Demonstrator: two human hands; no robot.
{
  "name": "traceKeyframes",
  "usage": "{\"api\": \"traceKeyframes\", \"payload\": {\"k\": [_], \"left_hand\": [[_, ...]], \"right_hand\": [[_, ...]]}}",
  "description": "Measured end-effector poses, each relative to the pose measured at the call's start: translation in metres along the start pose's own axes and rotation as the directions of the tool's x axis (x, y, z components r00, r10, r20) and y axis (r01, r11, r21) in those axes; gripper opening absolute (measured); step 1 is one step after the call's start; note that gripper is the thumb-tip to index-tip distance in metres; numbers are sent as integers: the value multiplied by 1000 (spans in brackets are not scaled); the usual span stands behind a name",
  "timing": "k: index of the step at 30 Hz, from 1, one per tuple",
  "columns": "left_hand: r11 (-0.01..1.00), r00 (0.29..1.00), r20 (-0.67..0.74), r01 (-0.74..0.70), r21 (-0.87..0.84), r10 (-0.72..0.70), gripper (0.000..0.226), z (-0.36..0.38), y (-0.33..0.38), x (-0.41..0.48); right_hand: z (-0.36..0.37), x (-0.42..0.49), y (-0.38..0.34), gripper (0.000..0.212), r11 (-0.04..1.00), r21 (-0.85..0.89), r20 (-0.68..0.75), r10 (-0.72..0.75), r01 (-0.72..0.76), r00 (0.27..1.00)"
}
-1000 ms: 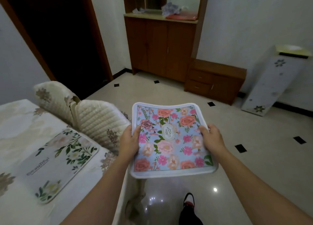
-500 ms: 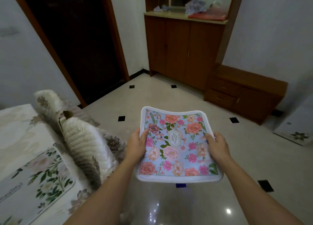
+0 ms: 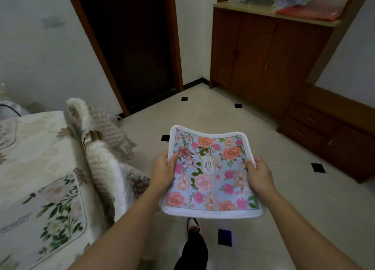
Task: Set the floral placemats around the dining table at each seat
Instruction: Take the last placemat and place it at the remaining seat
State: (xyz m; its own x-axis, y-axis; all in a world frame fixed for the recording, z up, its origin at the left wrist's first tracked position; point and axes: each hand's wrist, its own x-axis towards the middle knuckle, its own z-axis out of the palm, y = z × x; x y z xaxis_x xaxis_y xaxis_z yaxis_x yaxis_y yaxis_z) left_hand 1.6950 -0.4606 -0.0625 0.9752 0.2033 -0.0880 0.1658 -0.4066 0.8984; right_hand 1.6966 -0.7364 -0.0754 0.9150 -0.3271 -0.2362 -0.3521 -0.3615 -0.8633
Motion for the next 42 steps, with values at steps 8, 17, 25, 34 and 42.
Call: {"api": "traceKeyframes", "payload": {"k": [8, 17, 25, 34, 42], "left_hand": [[997, 996, -74, 46, -59, -50, 20, 9, -14, 137], [996, 984, -156, 79, -38, -84, 18, -13, -5, 302], [988, 961, -232, 141, -63, -152, 20, -41, -14, 388], [975, 905, -365, 198, -100, -221, 18, -86, -17, 486], [933, 800, -482, 285, -220, -358, 26, -129, -24, 590]], "right_hand": [[52, 125, -62, 18, 997, -46, 79, -53, 57, 995], [134, 273, -141, 17, 996, -74, 139, -43, 53, 989], [198, 355, -194, 17, 990, -89, 228, -82, 105, 970], [296, 450, -264, 17, 976, -83, 358, -157, 199, 920], [394, 547, -351, 17, 964, -50, 537, -193, 260, 821]]}}
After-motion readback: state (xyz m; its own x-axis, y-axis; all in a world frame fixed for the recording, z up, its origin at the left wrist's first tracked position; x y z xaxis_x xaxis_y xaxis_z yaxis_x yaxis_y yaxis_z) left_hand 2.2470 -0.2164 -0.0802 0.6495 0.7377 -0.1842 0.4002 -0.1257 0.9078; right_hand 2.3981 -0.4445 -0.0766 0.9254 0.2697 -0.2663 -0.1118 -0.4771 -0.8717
